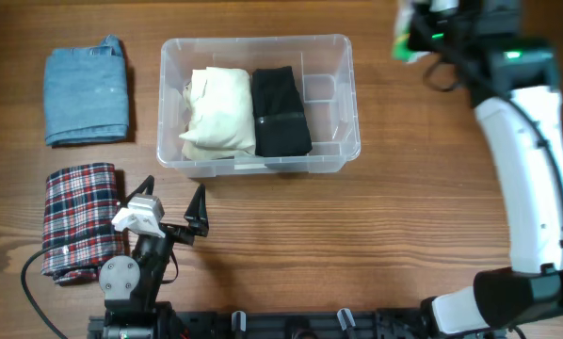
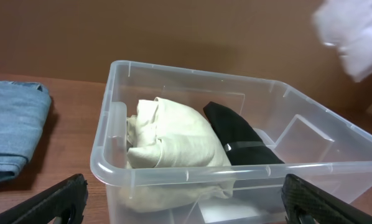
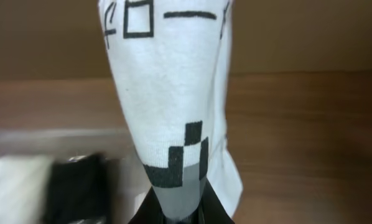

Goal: Pack container
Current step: 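Carry the white T-shirt with the right gripper and lower it into the box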

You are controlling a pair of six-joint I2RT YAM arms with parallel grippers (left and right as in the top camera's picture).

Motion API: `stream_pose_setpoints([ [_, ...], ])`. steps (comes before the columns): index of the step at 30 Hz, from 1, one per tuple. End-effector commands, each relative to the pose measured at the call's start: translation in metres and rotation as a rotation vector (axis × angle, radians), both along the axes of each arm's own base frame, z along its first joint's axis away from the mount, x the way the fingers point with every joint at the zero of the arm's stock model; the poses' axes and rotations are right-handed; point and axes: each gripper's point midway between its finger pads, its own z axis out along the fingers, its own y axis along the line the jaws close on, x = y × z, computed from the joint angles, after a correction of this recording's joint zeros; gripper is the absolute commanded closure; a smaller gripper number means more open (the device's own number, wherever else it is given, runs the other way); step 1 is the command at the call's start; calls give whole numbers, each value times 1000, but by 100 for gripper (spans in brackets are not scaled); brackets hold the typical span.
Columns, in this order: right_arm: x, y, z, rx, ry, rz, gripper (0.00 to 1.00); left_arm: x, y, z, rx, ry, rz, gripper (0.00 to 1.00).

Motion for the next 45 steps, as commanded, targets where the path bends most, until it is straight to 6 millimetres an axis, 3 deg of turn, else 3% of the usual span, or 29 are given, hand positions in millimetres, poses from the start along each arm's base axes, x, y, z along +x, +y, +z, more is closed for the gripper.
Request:
stream_pose_setpoints([
  [1,-10,46,7,35,-17,55,96,0,-1,-2,19,-5,-9,0],
  [9,-34,101,-4,97,47,120,96,0,-1,-2,19,-5,-9,0],
  [15,-37,105,-28,17,94,40,96,0,-1,-2,18,-5,-9,0],
  [21,-32,127,-65,1,169,39,96,0,-1,-2,19,-5,-9,0],
  [34,-18,125,-140,-112,305,-27,96,0,-1,-2,18,-5,-9,0],
  [41,-20,127,-171,-154,378,-22,96,0,-1,-2,18,-5,-9,0],
  [45,-25,124,-179,-173,409,-23,96,0,-1,-2,18,-5,-9,0],
])
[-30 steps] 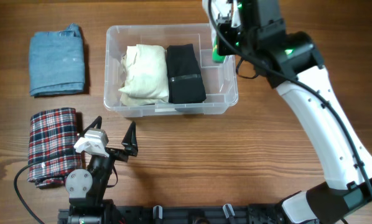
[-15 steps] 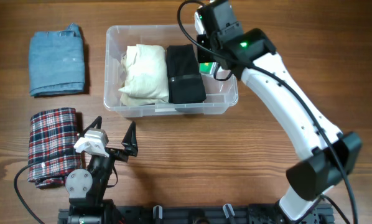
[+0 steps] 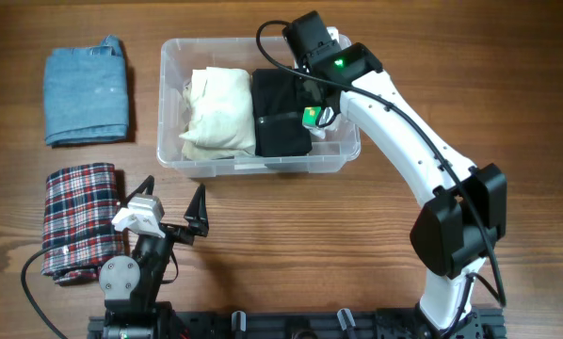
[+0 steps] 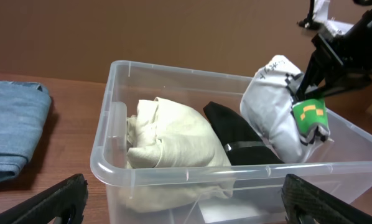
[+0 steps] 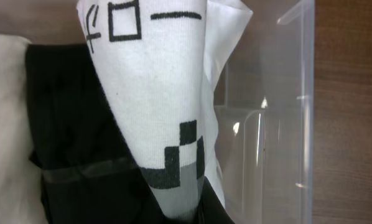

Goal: Pack container
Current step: 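Carry the white T-shirt with the right gripper and lower it into the box, then press the white T-shirt down into the box's right side with the right gripper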

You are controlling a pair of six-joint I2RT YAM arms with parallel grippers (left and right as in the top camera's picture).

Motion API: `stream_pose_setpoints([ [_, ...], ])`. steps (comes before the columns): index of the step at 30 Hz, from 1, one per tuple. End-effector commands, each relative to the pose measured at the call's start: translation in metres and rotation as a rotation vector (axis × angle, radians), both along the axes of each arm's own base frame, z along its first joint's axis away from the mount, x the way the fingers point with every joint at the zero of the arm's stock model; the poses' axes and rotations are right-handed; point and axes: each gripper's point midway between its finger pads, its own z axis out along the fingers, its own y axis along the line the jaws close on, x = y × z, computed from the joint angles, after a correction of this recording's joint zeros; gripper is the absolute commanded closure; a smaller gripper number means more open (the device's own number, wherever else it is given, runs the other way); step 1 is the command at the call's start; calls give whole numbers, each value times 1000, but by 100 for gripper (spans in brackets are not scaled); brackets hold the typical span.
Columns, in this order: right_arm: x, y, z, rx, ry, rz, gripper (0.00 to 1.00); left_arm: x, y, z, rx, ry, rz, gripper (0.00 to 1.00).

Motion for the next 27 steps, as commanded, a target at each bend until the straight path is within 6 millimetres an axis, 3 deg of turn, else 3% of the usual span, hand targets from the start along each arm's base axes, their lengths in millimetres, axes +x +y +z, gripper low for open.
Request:
stream_pose_setpoints([
  [1,-2,-4,-5,-32,10,-21,96,0,-1,-2,18,-5,-9,0],
  [9,-11,-9,-9,-57,48,-19,96,0,-1,-2,18,-5,-9,0],
  [17,-7,0,-13,-22,43,-8,95,0,-1,-2,18,-5,-9,0],
  [19,-8,6,-13,7,52,5,88,0,-1,-2,18,-5,-9,0],
  [20,-8,10,-13,28,53,15,76,0,-1,-2,18,-5,-9,0],
  [27,-7,11,-13,31,50,17,57,0,-1,-2,18,-5,-9,0],
])
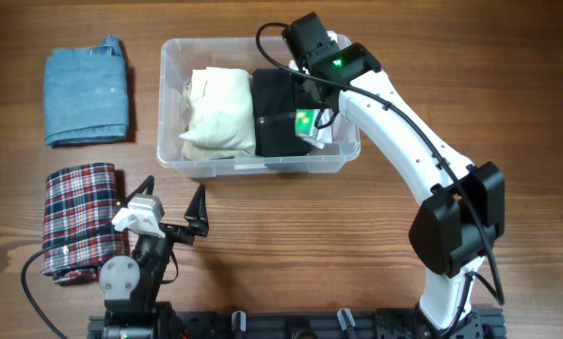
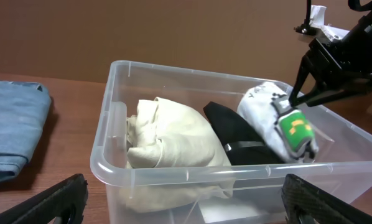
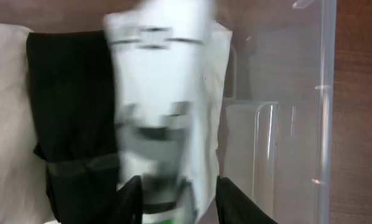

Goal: Pack container
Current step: 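Press the white T-shirt down into the box's right side with the right gripper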

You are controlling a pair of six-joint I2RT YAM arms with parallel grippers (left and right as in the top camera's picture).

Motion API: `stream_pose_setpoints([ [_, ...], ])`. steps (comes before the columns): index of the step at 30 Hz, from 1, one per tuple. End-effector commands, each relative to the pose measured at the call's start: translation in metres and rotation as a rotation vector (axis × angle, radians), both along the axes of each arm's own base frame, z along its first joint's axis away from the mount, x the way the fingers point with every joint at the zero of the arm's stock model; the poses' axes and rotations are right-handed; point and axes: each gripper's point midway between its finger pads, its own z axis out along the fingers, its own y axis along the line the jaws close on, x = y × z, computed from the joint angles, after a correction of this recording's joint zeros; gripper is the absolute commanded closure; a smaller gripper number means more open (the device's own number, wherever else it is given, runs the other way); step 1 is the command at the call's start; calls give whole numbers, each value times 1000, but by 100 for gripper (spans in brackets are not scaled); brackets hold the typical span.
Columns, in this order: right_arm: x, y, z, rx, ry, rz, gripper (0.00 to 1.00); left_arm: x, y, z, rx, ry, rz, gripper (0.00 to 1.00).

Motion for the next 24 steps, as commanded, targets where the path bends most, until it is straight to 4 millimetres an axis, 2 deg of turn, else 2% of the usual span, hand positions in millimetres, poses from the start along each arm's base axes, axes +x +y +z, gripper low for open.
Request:
stream_pose_setpoints([
  [1,-3,6,-7,6,20,14,57,0,-1,-2,19,-5,-9,0],
  [6,1,11,-6,27,5,17,59,0,-1,-2,19,-5,-9,0],
  [8,2,17,-5,59,5,30,64,0,-1,-2,19,-5,-9,0],
  [11,5,29,-5,117,-4,53,78,0,-1,-2,19,-5,-9,0],
  [12,6,33,-5,138,-6,61,87,0,-1,-2,19,-5,-9,0],
  [14,7,43,-9,187,-11,80,95,0,-1,-2,18,-5,-9,0],
  [19,11,48,-28,204,-14,86,96,0,-1,-2,19,-5,-9,0],
  [24,19,54,-66,199,6,76,96,0,-1,-2,18,-5,-9,0],
])
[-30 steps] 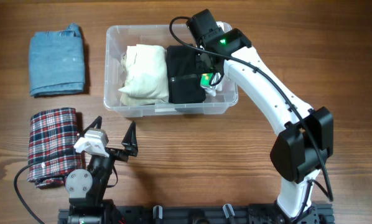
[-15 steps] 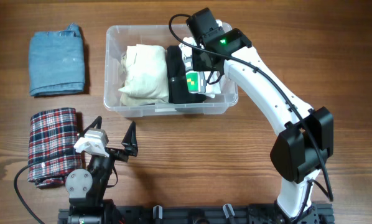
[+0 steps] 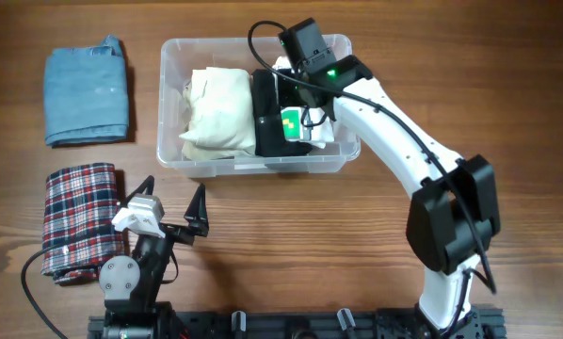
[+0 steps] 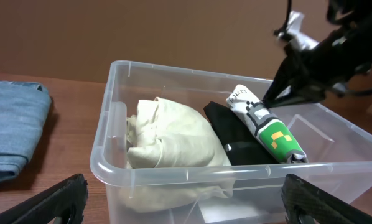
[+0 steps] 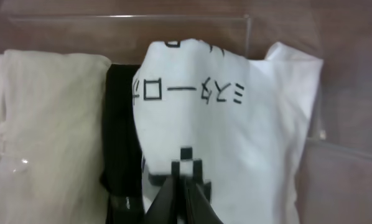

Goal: Pack container
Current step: 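Press the white T-shirt down into the box's right side with the right gripper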

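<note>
The clear plastic container (image 3: 166,104) holds a cream garment (image 3: 216,113) on its left and a black garment (image 3: 270,127) in the middle. A white printed garment (image 5: 236,124) with a green patch (image 3: 292,122) lies across the black one and the container's right part. My right gripper (image 5: 185,185) reaches into the container, shut, its tips pinched at the garment's checker print. My left gripper (image 4: 186,208) rests open near the table's front, facing the container's front wall (image 4: 173,171), with nothing between its fingers.
A folded blue denim piece (image 3: 87,89) lies at the far left. A folded red plaid cloth (image 3: 79,221) lies at the front left, beside the left arm's base. The right arm (image 3: 423,160) crosses the table from the front right to the container.
The right gripper was open over the falling, blurred white garment and is now shut at its checker print. The garment lies flatter and further left, on the black one. The left arm is unchanged.
The right gripper first held the white garment hanging beyond the container's far right corner. It then held it inside the container's right part. Then the fingers stood open as the garment dropped. Now they are shut on it where it lies.
</note>
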You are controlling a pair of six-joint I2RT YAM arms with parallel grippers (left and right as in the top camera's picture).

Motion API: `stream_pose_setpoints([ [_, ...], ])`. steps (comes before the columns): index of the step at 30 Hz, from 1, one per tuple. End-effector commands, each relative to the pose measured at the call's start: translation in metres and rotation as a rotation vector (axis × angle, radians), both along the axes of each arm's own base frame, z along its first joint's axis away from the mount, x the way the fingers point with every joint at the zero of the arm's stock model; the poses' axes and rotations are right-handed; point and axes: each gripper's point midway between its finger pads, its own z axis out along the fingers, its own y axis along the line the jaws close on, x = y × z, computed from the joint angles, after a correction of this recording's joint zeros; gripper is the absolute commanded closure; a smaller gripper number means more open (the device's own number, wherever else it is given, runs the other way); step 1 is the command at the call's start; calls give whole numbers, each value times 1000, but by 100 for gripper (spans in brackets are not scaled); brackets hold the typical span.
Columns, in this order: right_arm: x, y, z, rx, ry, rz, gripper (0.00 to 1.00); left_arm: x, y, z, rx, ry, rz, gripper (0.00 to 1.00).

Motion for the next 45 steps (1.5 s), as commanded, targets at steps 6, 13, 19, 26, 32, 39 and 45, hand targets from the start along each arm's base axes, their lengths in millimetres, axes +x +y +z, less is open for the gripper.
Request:
stream_pose_setpoints([
  [6,-11,12,-91,-2,177,-4,96,0,-1,-2,19,-5,-9,0],
  [13,-4,14,-80,17,145,-7,96,0,-1,-2,19,-5,-9,0],
  [19,9,19,-10,88,8,-7,96,0,-1,-2,19,-5,-9,0],
  [26,-20,2,6,24,74,24,96,0,-1,-2,19,-5,-9,0],
  [32,-49,-17,-23,-71,204,39,96,0,-1,-2,19,-5,-9,0],
  [39,-56,-10,-56,-31,229,76,96,0,-1,-2,19,-5,-9,0],
  [45,-52,-2,-58,7,201,88,96,0,-1,-2,18,-5,-9,0],
])
